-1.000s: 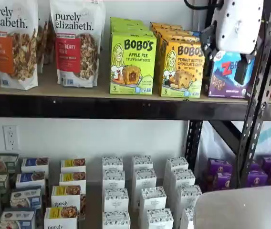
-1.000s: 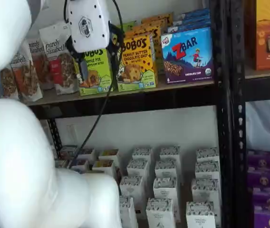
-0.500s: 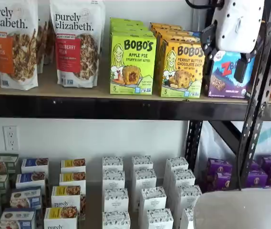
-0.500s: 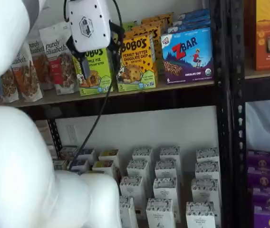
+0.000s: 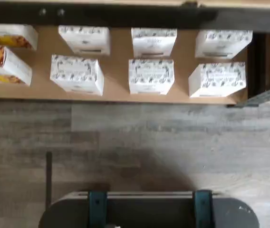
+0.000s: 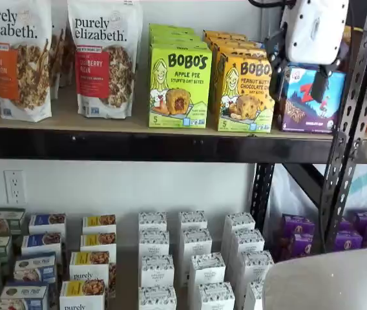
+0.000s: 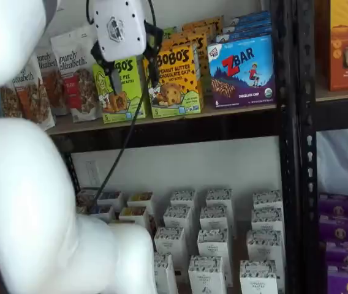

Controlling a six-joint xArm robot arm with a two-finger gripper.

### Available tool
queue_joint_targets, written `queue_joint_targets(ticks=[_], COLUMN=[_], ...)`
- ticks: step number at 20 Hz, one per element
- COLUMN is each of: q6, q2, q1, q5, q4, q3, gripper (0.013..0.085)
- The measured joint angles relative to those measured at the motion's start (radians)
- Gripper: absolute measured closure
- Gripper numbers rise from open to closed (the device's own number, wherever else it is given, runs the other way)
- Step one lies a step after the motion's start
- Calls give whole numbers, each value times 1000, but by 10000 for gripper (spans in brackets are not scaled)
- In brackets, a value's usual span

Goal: Pick up the orange box on the top shelf, the fifth box from the left

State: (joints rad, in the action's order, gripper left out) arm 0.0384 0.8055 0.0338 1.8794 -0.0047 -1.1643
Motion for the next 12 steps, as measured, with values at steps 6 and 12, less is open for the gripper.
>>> queue_joint_targets(ticks=[6,12], q6=[-27,-56], q2=[-86,-169], q1=[-32,-67], q5=[-84,-147], q4=[8,41], q3=[-47,-106], gripper=[130,130])
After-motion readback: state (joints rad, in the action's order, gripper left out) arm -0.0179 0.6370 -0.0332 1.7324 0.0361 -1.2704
